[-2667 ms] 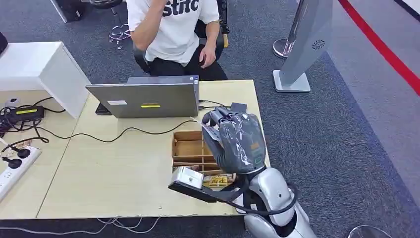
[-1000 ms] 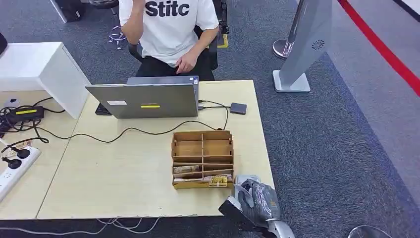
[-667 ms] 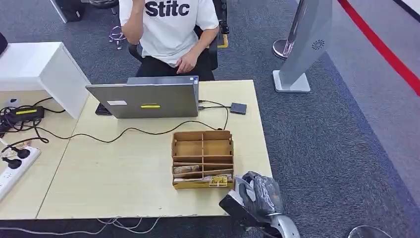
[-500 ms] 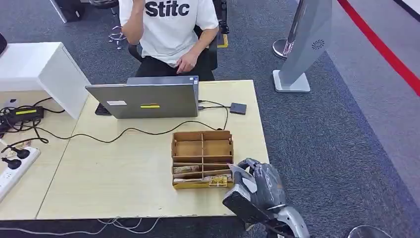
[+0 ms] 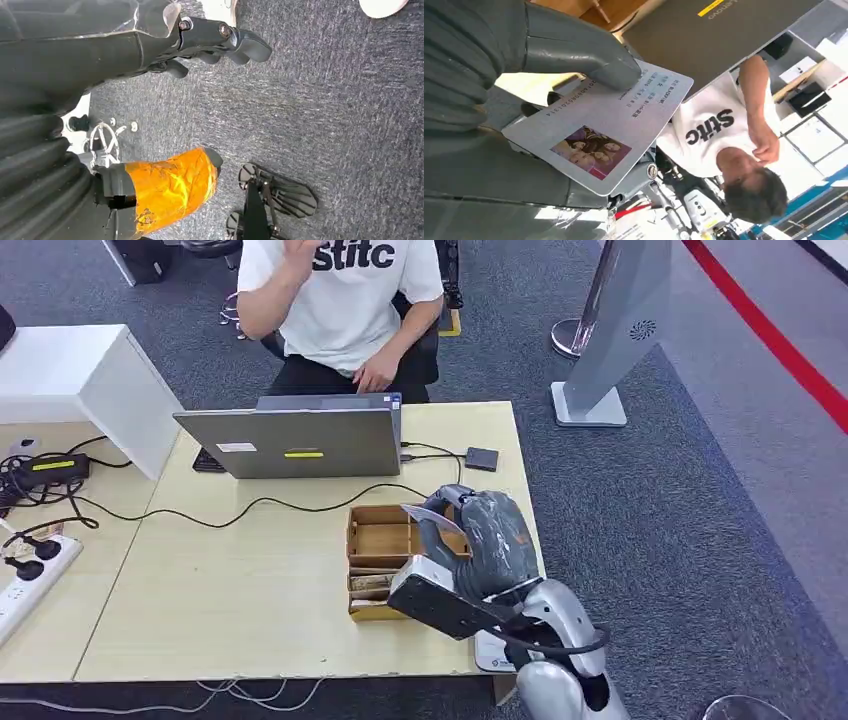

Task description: Pass the card to the sensor for recognition and then transmit it.

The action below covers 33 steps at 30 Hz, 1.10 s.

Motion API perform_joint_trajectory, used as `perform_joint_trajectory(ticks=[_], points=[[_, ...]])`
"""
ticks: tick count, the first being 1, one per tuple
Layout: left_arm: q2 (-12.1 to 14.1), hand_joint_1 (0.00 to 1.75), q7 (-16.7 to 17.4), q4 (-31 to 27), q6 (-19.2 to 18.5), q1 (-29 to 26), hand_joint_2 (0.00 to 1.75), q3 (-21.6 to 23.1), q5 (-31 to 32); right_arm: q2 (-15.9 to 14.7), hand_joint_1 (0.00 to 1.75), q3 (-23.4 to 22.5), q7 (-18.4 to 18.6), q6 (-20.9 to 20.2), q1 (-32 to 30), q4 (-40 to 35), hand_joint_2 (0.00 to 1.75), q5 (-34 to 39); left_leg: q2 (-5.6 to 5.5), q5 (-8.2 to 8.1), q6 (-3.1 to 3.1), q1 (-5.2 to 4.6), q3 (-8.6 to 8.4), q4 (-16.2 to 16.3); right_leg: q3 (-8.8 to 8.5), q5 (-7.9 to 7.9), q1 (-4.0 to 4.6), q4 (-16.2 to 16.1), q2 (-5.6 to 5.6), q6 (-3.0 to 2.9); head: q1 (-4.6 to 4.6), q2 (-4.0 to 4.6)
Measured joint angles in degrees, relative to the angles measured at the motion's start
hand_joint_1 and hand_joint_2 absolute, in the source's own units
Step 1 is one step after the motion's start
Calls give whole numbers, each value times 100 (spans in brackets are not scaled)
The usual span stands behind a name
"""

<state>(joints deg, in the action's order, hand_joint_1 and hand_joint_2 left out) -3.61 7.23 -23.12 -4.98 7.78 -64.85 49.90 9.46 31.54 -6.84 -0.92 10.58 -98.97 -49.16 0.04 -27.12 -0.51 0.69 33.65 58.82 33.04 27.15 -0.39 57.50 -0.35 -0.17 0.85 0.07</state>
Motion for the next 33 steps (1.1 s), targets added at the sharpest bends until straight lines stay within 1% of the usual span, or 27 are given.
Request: perform_joint_trajectory(ticks=[3,6,9,11,19,20,21,26,29,33], points=[[-2,0,33,0,2,22,175,15,26,0,175,83,189,-156,191,145,175,70,3,-3,-2,0,1,0,4,0,0,0,4,0,-2,0],[-31,0,144,0,4,116,175,59,81,57,175,166,335,-288,515,604,175,76,1,-1,-3,0,1,0,2,-1,0,0,0,0,0,0],[-77,0,212,0,17,180,175,81,94,135,175,258,291,-356,760,1099,175,109,1,8,-5,1,0,0,2,-7,0,1,0,-7,-2,0],[-96,0,225,0,20,203,175,92,101,164,175,291,267,-372,807,1280,175,109,0,8,-5,1,0,0,2,-7,1,1,0,-7,0,0],[-135,0,225,0,46,222,175,133,101,173,175,321,252,-286,818,1591,175,116,1,5,-6,1,2,0,7,-6,0,1,2,-7,0,0],[-133,0,225,0,48,223,175,151,101,173,80,310,252,-269,818,1604,175,116,1,5,-6,1,2,0,8,-6,0,1,2,-6,0,0],[-133,0,225,0,52,223,175,166,101,173,2,291,249,-245,818,1620,175,116,2,5,-6,1,2,0,8,-6,0,1,2,-6,0,0],[-122,0,234,0,61,221,175,188,94,173,0,223,221,-162,757,1602,175,173,1,5,-6,1,2,0,8,-6,1,1,2,-7,0,0],[-111,0,234,0,61,214,175,188,63,173,0,142,208,-40,715,1489,175,225,1,5,-6,1,2,0,9,-5,1,1,2,-7,0,0],[-105,0,234,0,61,203,175,188,63,173,0,85,197,-29,602,1390,175,225,0,4,-6,1,5,-1,10,-5,1,1,2,-7,0,0]])
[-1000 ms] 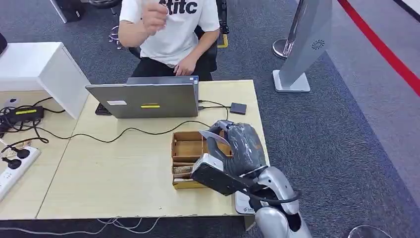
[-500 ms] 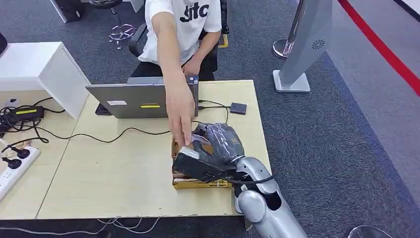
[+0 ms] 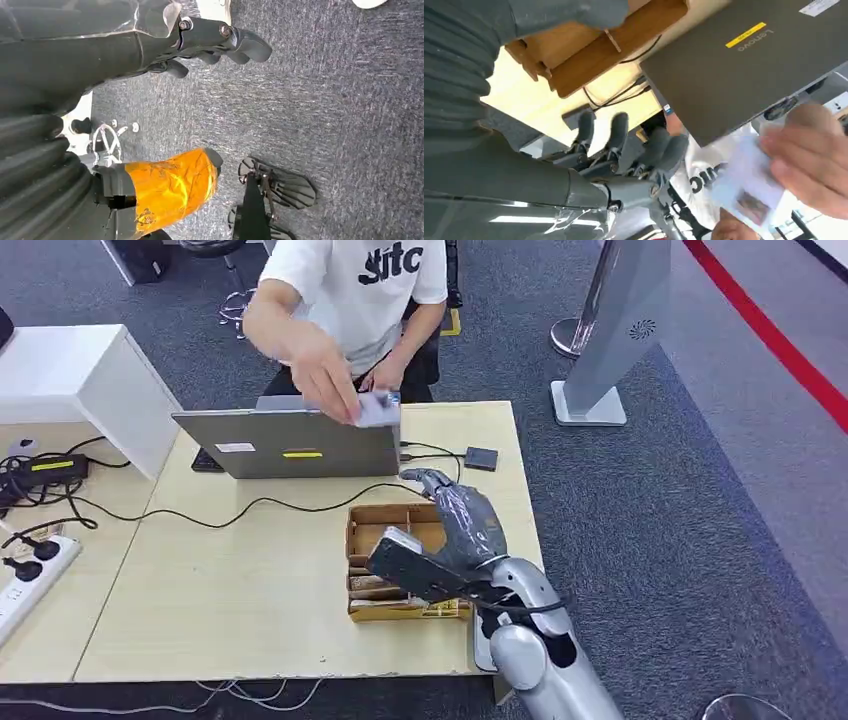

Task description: Pass the card to the sensor for recognition and then transmit it.

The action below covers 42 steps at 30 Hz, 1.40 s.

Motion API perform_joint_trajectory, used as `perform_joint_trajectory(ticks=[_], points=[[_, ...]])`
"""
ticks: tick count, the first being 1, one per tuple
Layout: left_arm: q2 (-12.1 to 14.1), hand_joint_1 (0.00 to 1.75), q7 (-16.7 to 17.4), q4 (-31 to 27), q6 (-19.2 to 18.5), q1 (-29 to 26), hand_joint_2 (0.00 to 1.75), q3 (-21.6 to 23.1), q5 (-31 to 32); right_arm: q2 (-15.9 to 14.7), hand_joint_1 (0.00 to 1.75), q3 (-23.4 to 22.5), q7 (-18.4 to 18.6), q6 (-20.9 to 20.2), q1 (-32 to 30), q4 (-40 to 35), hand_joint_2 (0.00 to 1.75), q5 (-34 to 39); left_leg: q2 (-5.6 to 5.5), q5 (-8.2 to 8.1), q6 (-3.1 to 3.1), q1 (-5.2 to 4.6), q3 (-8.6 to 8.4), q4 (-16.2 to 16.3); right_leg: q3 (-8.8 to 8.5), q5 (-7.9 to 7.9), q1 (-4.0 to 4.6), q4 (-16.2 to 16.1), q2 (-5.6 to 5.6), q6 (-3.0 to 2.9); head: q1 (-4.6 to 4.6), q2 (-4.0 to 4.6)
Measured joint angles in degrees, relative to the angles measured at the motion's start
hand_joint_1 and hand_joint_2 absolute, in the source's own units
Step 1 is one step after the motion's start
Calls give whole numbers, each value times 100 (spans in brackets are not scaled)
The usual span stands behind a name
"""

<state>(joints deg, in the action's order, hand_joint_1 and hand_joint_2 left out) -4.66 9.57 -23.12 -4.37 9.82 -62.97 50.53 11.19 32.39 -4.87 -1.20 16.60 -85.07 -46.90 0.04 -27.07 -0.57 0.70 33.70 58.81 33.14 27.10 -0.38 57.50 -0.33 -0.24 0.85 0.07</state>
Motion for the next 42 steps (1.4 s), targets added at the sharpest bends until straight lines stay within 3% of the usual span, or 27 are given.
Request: perform_joint_trajectory(ticks=[5,13,21,29,34,38,40,42], points=[[4,0,-7,0,0,-24,175,0,-68,0,0,-72,-127,149,-232,-285,175,204,0,-1,2,0,1,0,1,0,0,-1,-2,0,0,0],[77,0,-140,0,-22,-235,175,-2,-240,-98,0,-308,-474,326,-1355,-1519,175,433,1,-15,0,0,1,0,3,9,0,-1,1,3,2,0],[92,0,-142,0,-31,-288,175,-11,-308,-179,0,-404,-688,365,-1940,-1884,175,490,-2,-14,1,0,-1,-1,-1,9,0,-1,-2,3,0,0],[173,0,-175,-15,-44,-344,175,-146,-310,-582,0,-448,-1156,1104,-2930,-1725,175,647,0,-21,5,-1,1,-1,-1,19,-1,-2,-1,7,0,0],[192,0,-177,-15,-55,-342,175,-157,-288,-756,0,-369,-829,1602,-3047,-1659,175,-172,1,-21,6,-1,0,-1,-1,19,-1,-2,-1,7,0,0],[190,0,-188,-15,-63,-343,175,-157,-280,-833,0,-295,-732,1744,-3047,-1574,175,-407,0,-20,5,-1,-1,-1,-2,18,0,-2,-1,6,0,0],[190,0,-221,-15,-94,-343,175,-157,-267,-883,0,-240,-439,2012,-3030,-1497,175,-1088,0,-19,5,-1,-1,-1,-3,18,0,-1,-1,6,0,0],[188,0,-251,-15,-118,-339,175,-157,-252,-982,0,-140,-85,2392,-2952,-1361,175,-2306,1,-19,4,0,-1,-1,-3,17,0,-1,0,6,0,0]])
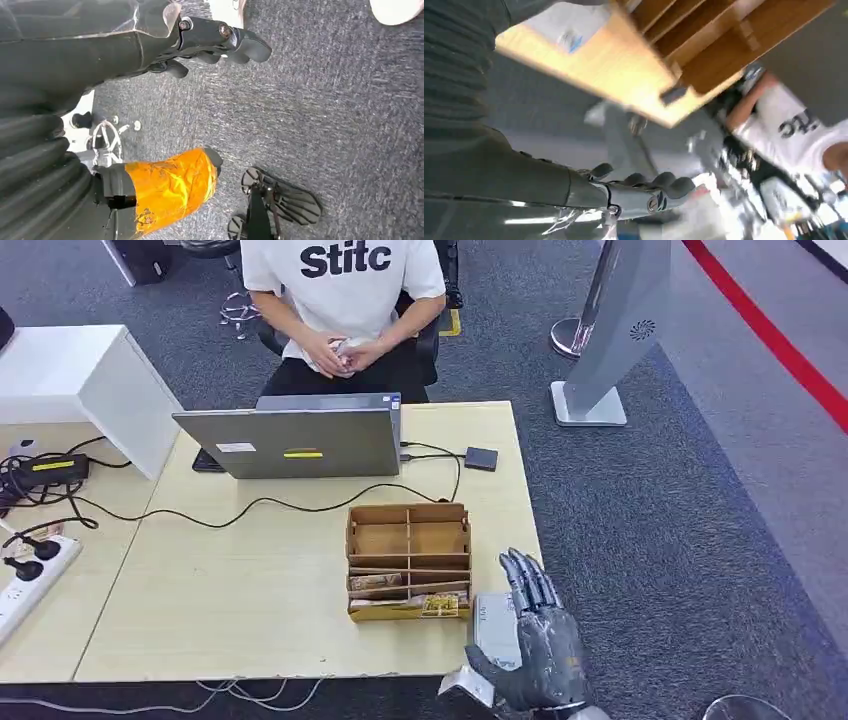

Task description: Pass the card to the sensor for recognition and then transmit it.

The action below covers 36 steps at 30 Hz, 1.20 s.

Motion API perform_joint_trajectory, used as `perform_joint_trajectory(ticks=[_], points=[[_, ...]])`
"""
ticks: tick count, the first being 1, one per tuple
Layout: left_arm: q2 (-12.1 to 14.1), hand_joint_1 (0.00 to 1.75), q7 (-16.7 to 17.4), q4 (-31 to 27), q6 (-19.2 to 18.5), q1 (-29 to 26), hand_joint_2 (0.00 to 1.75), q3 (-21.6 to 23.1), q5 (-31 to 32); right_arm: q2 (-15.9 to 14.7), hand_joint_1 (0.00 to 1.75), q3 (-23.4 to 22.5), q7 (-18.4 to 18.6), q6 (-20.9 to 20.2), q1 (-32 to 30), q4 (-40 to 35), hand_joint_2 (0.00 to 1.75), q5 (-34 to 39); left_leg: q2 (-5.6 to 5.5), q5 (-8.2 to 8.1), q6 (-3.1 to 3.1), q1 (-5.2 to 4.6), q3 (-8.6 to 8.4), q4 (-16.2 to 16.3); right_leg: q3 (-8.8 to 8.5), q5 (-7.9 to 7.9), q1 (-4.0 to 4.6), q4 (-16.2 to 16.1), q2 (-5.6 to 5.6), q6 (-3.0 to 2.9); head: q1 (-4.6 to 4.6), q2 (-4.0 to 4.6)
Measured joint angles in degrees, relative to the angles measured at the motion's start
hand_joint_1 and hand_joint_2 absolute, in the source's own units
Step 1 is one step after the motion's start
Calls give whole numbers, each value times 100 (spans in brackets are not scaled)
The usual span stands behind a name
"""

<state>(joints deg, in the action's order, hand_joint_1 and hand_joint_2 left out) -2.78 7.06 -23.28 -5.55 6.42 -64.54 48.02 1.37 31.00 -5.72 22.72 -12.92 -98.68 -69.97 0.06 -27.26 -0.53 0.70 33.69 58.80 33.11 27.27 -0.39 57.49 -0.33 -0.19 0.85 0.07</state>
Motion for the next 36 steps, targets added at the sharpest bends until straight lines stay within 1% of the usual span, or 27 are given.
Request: perform_joint_trajectory(ticks=[1,2,4,8,15,24,31,36], points=[[0,0,-4,0,-2,7,175,0,16,-54,0,76,98,145,59,99,175,-409,0,0,0,0,-1,0,0,0,0,0,1,0,0,0],[0,0,-7,2,0,16,175,0,15,-83,0,140,102,266,133,221,175,-459,0,0,0,0,-1,0,0,0,0,0,1,0,0,0],[0,0,-7,2,7,47,175,0,24,-96,0,207,37,534,304,608,175,-217,0,0,0,0,-1,0,0,0,0,0,-1,0,0,0],[0,0,-7,2,22,78,175,0,29,-98,0,234,-90,734,507,1164,175,22,-1,0,0,-1,-1,0,-2,0,0,0,-2,0,-2,0],[-9,0,-7,2,35,85,175,0,31,-98,0,234,-130,710,604,1462,175,13,-1,0,0,0,0,0,-1,1,0,0,-2,0,0,0],[-11,0,-7,2,35,86,175,0,31,-98,0,234,-143,699,647,1606,175,9,-1,0,0,0,-1,0,-1,1,0,0,-2,0,0,0],[-31,0,20,0,37,120,175,4,66,-89,0,238,-298,364,770,1729,175,-59,-1,0,0,0,-1,0,-1,0,0,0,-1,0,0,0],[-70,0,59,0,50,182,175,15,85,-8,0,240,-346,63,945,1829,175,-214,-1,1,0,0,-1,0,-1,0,0,0,-1,0,0,0]])
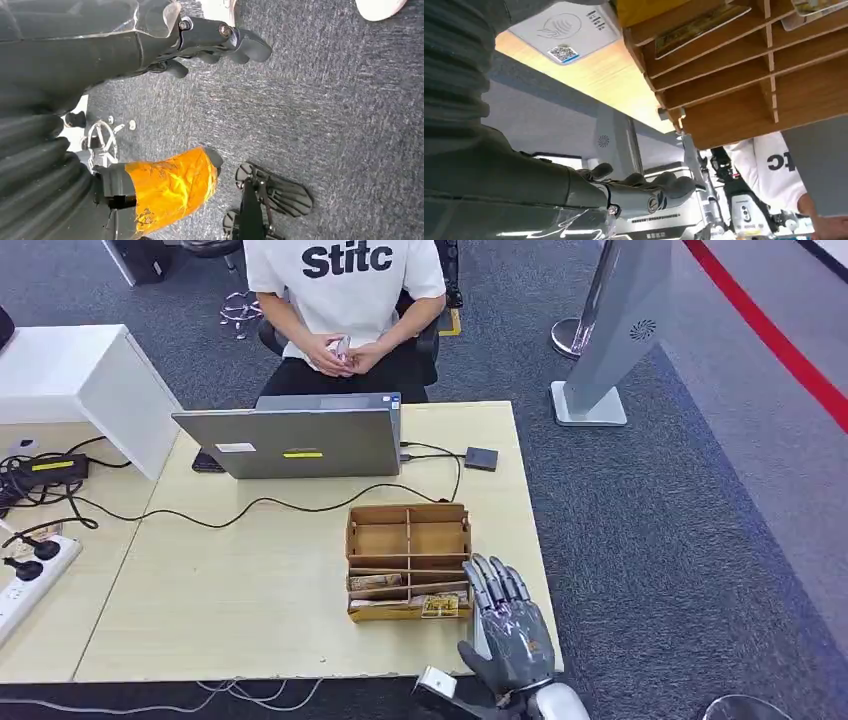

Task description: Pass the card to the sensor for recognition and then transmit it.

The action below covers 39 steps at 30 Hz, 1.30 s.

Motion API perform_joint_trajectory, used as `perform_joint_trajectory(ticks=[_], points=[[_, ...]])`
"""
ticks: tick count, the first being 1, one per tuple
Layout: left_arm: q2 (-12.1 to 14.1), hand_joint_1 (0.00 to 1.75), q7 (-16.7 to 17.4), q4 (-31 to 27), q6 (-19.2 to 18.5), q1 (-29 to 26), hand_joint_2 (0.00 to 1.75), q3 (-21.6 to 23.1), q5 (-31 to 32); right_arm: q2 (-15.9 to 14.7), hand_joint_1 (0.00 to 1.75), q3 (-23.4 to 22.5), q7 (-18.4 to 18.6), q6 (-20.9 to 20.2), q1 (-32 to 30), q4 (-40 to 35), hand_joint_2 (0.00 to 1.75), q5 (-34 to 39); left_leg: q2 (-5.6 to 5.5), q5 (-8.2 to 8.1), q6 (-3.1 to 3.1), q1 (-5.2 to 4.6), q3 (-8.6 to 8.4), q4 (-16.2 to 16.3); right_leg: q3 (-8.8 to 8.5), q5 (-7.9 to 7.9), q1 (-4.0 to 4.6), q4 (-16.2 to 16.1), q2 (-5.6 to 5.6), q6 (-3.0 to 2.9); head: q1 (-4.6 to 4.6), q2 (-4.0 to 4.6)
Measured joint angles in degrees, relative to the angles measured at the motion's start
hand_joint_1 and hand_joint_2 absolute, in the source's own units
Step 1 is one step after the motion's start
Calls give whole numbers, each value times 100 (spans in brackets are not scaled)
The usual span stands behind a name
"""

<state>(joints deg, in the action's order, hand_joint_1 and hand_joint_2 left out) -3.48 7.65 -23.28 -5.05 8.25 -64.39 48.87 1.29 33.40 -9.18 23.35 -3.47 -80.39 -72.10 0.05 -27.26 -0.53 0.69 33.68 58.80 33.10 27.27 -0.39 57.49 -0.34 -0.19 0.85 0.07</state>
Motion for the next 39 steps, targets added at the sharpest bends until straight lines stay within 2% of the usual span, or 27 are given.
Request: perform_joint_trajectory(ticks=[14,33,39], points=[[-105,0,105,0,26,133,175,74,50,343,0,0,-479,-651,418,63,175,-287,0,0,0,0,-1,0,0,0,0,0,0,0,0,0],[-177,0,146,-15,39,205,175,192,63,481,0,0,-540,-776,610,319,175,-291,0,0,0,0,-1,0,0,0,0,0,0,0,0,0],[-179,0,175,-20,72,204,175,212,48,483,0,0,-459,-827,636,391,175,-540,0,0,0,0,-1,0,0,-1,0,0,0,0,0,0]])
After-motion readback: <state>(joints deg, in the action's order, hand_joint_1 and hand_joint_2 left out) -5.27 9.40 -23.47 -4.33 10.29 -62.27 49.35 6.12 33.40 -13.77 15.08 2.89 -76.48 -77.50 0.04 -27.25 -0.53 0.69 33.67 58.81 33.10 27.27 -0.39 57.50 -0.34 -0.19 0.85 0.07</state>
